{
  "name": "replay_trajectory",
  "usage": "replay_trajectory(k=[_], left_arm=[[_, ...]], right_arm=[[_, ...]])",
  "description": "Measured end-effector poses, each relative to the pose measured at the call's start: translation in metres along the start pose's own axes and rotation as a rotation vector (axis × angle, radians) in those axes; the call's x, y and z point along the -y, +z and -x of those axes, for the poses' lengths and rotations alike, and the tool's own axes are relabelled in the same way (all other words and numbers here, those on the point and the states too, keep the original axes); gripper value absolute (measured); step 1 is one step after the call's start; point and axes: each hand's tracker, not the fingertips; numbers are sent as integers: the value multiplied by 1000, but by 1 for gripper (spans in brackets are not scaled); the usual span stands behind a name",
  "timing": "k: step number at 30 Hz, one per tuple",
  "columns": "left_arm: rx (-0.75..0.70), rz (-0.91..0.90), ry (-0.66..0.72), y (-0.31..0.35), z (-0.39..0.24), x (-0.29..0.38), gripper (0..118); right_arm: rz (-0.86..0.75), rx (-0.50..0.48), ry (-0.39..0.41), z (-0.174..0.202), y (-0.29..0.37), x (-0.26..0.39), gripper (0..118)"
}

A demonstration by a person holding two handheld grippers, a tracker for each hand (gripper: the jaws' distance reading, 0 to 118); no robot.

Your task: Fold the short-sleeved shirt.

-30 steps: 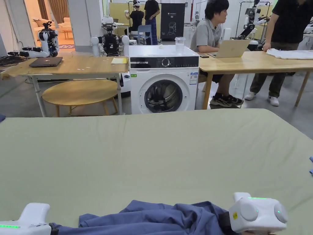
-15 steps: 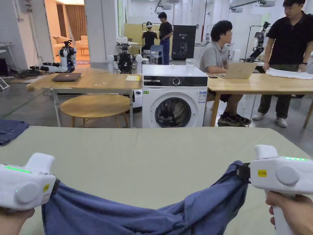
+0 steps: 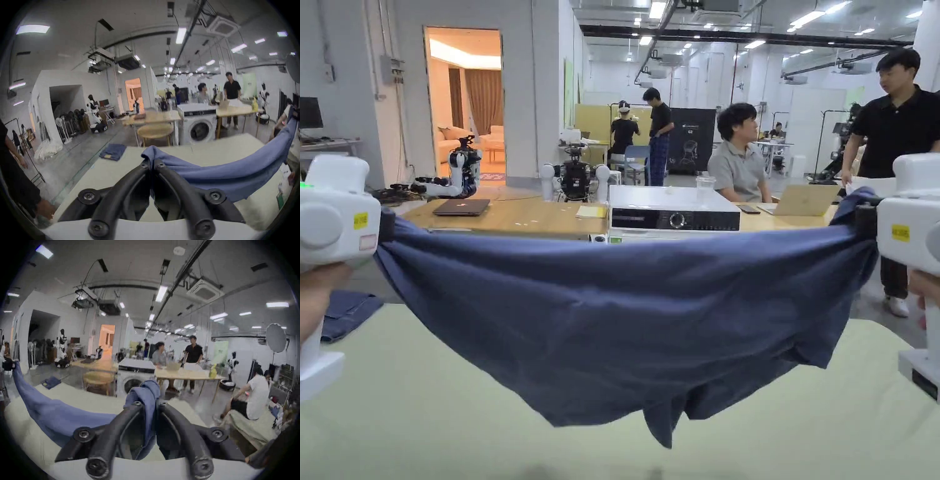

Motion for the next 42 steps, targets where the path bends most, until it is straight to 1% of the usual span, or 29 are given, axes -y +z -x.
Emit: replay_trajectory(k=[2,6,11,14,17,18,20,21,25,28,30,31,32,34,35,37,38,39,40,42], left_arm=[[-34,-31,-5,-4,1,-18,0],[-46,-56,-6,-17,-7,-47,0],[-57,-58,-16,-40,-17,-43,0],[-50,-15,-5,-59,-20,-14,0],[-33,75,1,-80,-30,31,0],[-44,124,-5,-87,-35,50,0],[-55,146,-48,-94,-47,82,0],[-62,155,-75,-96,-53,98,0],[-36,189,-47,-89,-58,125,0],[-10,209,-34,-73,-51,129,0],[36,207,16,-47,-45,137,0],[53,205,18,-35,-42,141,0],[68,212,-3,-20,-40,150,0],[89,244,-6,7,-35,172,0],[117,281,7,18,-28,187,0],[146,322,26,43,-24,220,0],[143,366,17,58,-23,242,0],[144,393,17,70,-21,263,0],[158,424,11,81,-20,282,0],[152,509,49,102,-19,324,0]], right_arm=[[-24,15,4,0,-4,-17,9],[-57,25,24,6,-16,-43,9],[-53,37,18,12,-37,-38,9],[-8,34,12,15,-55,-9,9],[62,43,21,22,-72,37,9],[94,42,8,24,-78,55,9],[133,42,-17,28,-84,91,9],[145,50,-18,32,-85,109,9],[184,55,3,32,-81,151,9],[196,42,12,21,-61,160,9],[199,20,16,10,-38,167,9],[202,8,22,6,-26,172,9],[210,-5,47,2,-9,181,9],[231,-24,58,-6,21,200,9],[261,-32,67,-9,36,213,9],[331,-58,29,-14,68,242,9],[383,-82,28,-15,83,260,9],[420,-84,27,-15,97,279,9],[454,-88,30,-14,109,297,9],[551,-94,62,-9,133,339,9]])
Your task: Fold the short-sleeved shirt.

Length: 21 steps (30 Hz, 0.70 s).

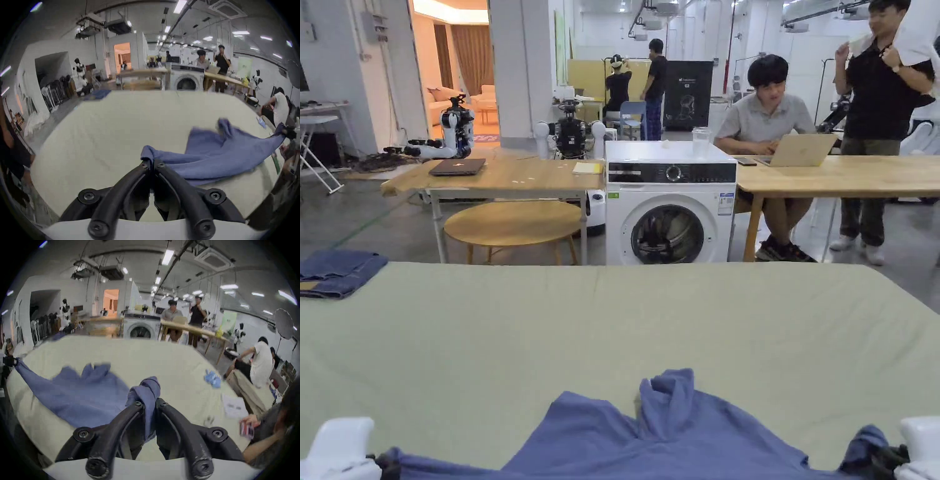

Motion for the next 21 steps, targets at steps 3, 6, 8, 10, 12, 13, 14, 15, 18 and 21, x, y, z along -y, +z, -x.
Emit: replay_trajectory(k=[3,6,8,10,12,13,14,15,18,21], left_arm=[[-9,88,61,-9,6,46,0],[-45,82,103,-5,11,58,0],[-101,33,69,9,1,50,9],[-98,-59,24,27,-16,36,55],[-58,-182,0,46,-40,17,105],[-26,-245,-17,53,-49,11,107],[-5,-294,-34,62,-66,-1,107],[7,-337,-47,69,-80,-10,107],[71,-478,-114,71,-107,-23,107],[51,-499,-173,58,-127,-25,107]], right_arm=[[101,-15,-64,8,-8,49,9],[133,-45,-148,4,-10,66,9],[106,-27,-155,6,-2,61,12],[-30,-49,-163,15,20,39,46],[-143,-112,-191,32,44,13,113],[-203,-130,-191,42,54,1,118],[-259,-147,-172,57,65,-15,118],[-284,-148,-147,70,72,-28,118],[-405,-123,-70,108,91,-51,118],[-445,-87,-30,135,93,-56,118]])
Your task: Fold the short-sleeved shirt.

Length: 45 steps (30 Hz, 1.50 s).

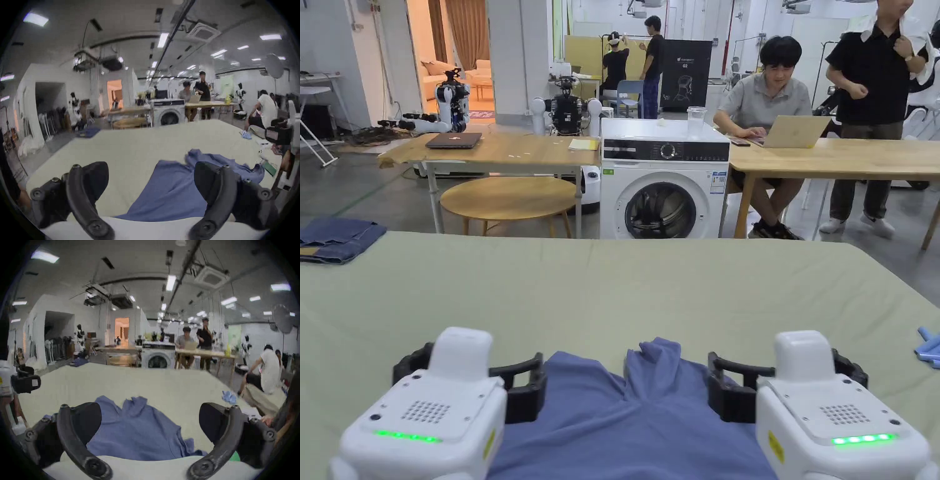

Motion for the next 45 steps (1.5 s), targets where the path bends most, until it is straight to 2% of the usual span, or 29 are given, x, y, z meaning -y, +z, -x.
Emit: replay_trajectory(k=[1,2,3,4,5,6,8,11,13,19,20,21,22,23,24,28,31,32,33,34,36,37,38,40,45], left_arm=[[5,6,-5,-4,-4,0,105],[21,31,-13,-8,-8,1,82],[26,41,-21,-11,-10,3,37],[9,52,-38,-5,-21,5,0],[-24,84,-59,-11,-22,8,0],[-14,67,-46,-13,-19,11,0],[47,108,28,-8,-13,14,0],[-4,138,30,-6,12,25,0],[-10,187,100,1,33,33,0],[-173,341,231,8,125,97,0],[-205,367,251,8,136,103,13],[-205,409,272,4,147,112,46],[-198,447,288,0,155,121,88],[-194,473,305,-6,162,131,117],[-187,463,304,-10,165,134,118],[-94,570,353,-38,164,158,118],[-70,622,320,-62,151,178,116],[-47,654,319,-77,156,189,108],[-48,685,319,-85,153,195,84],[-27,715,312,-89,151,200,55],[-72,676,246,-89,147,202,52],[-58,678,259,-86,148,198,51],[-32,675,286,-83,149,193,41],[-18,629,311,-66,139,179,0],[-9,570,280,-37,122,149,0]], right_arm=[[6,2,-3,6,-2,0,116],[11,-6,-8,8,-3,2,96],[2,-20,-25,11,-2,4,51],[-20,4,-32,14,-3,3,0],[9,64,14,19,-8,4,0],[-11,74,14,23,-7,10,0],[22,-18,-40,23,-9,10,0],[16,9,-19,26,-13,13,0],[35,-10,-37,28,-16,18,0],[85,-43,-52,35,-27,34,0],[98,-53,-60,37,-29,38,0],[111,-61,-68,40,-32,42,0],[124,-66,-73,38,-37,42,0],[136,-68,-75,40,-40,46,0],[144,-68,-75,42,-43,49,0],[183,-66,-77,45,-55,57,0],[206,-63,-73,44,-61,61,0],[212,-60,-70,44,-63,63,0],[220,-60,-68,43,-64,63,0],[226,-58,-64,43,-65,63,0],[235,-50,-54,40,-67,65,0],[239,-47,-53,37,-68,66,0],[245,-45,-55,34,-69,66,0],[261,-34,-52,27,-75,67,0],[320,2,-38,-7,-111,68,0]])
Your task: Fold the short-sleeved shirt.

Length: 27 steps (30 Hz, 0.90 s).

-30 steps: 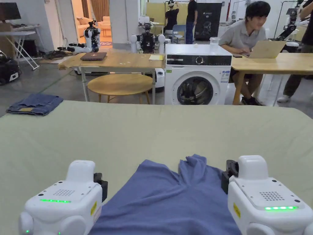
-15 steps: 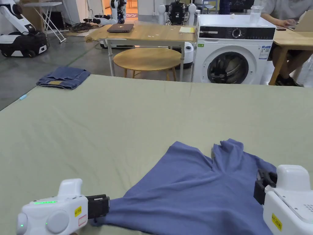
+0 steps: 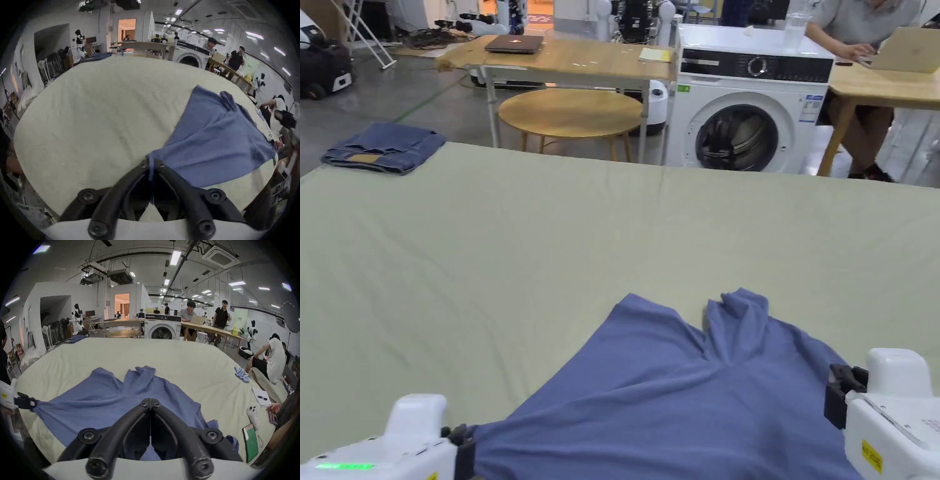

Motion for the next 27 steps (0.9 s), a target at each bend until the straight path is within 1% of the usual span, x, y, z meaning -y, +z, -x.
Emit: replay_trajectory(k=[1,4,7,8,9,10,11,12,14,16,17,18,19,20,21,22,23,24,25,27], left_arm=[[3,-15,-3,6,-2,-1,0],[10,-55,-14,29,-12,-7,0],[14,-58,-13,38,-15,-12,0],[13,-58,-14,39,-16,-12,0],[11,-52,-16,39,-18,-12,0],[4,-50,-17,39,-18,-13,0],[3,-48,-15,40,-18,-15,0],[2,-42,-15,40,-19,-15,0],[-9,-33,-17,39,-22,-14,0],[-16,-19,-14,33,-18,-16,0],[-20,-14,-13,33,-19,-16,0],[-22,-11,-14,32,-20,-17,0],[-25,-4,-17,29,-20,-20,0],[-30,0,-20,27,-21,-21,0],[-33,3,-23,26,-22,-22,0],[-35,6,-23,24,-22,-23,0],[-34,8,-21,23,-22,-24,0],[-34,8,-20,22,-23,-25,0],[-35,3,-21,22,-24,-26,0],[-35,-2,-22,20,-25,-29,0]], right_arm=[[16,17,-1,-8,-10,-4,0],[78,28,6,-34,-47,-19,0],[125,6,23,-51,-86,-37,0],[139,-1,29,-54,-99,-43,14],[172,-20,40,-55,-116,-49,47],[211,-41,54,-57,-135,-54,89],[236,-36,85,-58,-152,-56,118],[207,-39,123,-55,-162,-58,118],[246,-13,177,-50,-195,-61,118],[293,-26,182,-48,-216,-60,118],[302,-29,191,-56,-221,-47,118],[317,-41,201,-55,-225,-44,116],[353,-71,212,-54,-227,-40,108],[380,-95,204,-53,-228,-37,87],[417,-125,193,-54,-226,-29,87],[465,-150,186,-54,-226,-22,76],[485,-173,166,-55,-223,-17,31],[439,-154,178,-54,-211,-17,0],[420,-152,185,-53,-200,-17,0],[405,-155,168,-55,-184,-21,0]])
